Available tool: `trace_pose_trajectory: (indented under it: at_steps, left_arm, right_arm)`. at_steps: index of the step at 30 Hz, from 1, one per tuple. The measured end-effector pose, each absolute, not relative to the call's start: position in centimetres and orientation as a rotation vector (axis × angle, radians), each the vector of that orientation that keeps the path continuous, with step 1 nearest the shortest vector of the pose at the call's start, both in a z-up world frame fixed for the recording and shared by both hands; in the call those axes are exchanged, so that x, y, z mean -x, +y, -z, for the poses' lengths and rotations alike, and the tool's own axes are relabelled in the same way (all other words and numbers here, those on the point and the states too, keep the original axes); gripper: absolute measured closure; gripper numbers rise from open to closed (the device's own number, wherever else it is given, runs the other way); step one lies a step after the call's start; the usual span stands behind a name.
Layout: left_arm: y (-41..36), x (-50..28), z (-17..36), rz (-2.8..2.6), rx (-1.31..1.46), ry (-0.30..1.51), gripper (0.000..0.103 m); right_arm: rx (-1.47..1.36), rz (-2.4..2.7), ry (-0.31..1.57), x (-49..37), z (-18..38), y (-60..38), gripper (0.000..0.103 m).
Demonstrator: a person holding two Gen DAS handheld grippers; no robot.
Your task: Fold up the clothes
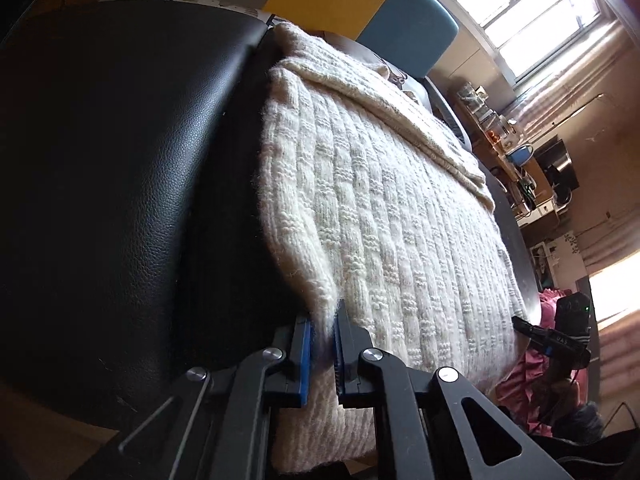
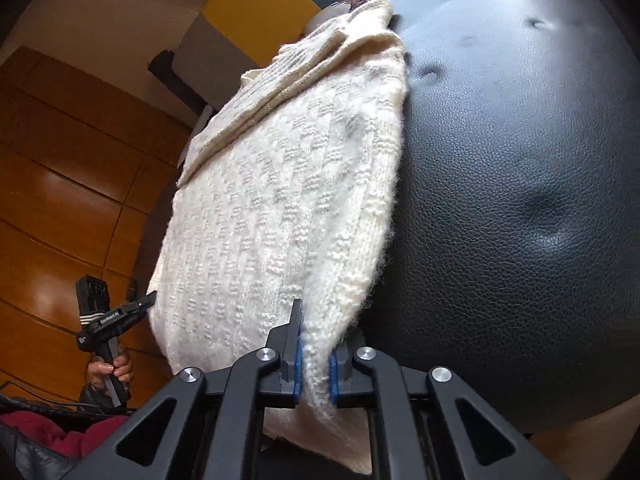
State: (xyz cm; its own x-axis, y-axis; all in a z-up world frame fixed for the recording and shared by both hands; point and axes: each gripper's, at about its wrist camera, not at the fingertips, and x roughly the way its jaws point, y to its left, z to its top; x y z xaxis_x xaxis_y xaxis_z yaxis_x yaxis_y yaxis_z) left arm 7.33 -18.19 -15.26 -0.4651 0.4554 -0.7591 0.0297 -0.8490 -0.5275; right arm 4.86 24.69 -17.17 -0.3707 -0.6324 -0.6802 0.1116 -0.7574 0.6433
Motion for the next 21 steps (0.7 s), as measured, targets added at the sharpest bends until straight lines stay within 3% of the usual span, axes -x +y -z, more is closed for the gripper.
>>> trace_pose_trajectory:
  at_steps: [7, 14, 21]
  left_arm:
    - [-17.9, -7.5, 14.9, -2.428, 1.455, -0.673, 0.094]
    - [-19.6, -8.9, 14.6, -2.349, 1.385, -0.811, 0.095]
    - [-21.5, -10.8, 12.0, -2.194, 1.188, -0.975, 0.095]
  right_arm:
    - [-1.442, 2.123, -0.675, -5.1, 17.1, 25.0, 0.093]
    - [-1.412, 2.092, -0.640, -7.1, 16.8, 22.9, 0.094]
    - [-1.255, 1.935, -0.955, -8.3, 16.7, 25.1, 0.094]
